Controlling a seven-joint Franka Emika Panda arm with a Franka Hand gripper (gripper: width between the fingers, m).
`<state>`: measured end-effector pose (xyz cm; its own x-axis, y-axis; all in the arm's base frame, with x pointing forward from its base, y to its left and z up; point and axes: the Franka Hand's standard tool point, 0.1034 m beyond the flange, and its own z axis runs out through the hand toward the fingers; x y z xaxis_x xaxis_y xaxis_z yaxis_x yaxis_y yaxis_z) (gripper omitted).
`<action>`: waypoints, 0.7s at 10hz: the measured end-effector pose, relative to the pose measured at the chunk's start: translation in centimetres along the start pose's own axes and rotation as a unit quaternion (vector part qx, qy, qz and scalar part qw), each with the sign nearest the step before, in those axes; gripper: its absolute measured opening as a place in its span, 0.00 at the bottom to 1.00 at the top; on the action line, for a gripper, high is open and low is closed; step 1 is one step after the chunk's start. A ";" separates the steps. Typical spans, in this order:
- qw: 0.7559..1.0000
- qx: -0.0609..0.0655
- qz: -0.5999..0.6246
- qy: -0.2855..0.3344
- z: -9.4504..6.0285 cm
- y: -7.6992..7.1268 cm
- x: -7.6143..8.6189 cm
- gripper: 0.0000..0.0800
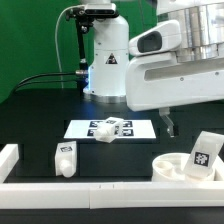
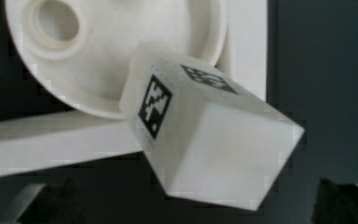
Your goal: Assemble stool
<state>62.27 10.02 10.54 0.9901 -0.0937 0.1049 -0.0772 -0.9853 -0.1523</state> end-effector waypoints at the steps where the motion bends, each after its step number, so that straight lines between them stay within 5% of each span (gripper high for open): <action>1: 0.998 -0.009 -0.060 -0.002 0.1 0.1 0.0 0.81; 2: 0.984 -0.030 -0.172 -0.021 0.4 -0.5 -0.5 0.81; 3: 0.964 -0.035 -0.258 -0.058 0.7 -1.2 -0.8 0.81; 7: 0.919 -0.030 -0.383 -0.090 2.3 0.5 -0.9 0.81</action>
Offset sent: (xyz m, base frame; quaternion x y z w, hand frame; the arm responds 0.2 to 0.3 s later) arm -0.0006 0.0256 -0.0086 0.0059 -0.1401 -0.2669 0.9535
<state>61.65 9.94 8.15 0.7601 0.6497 -0.0061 0.6488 -0.7595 -0.0467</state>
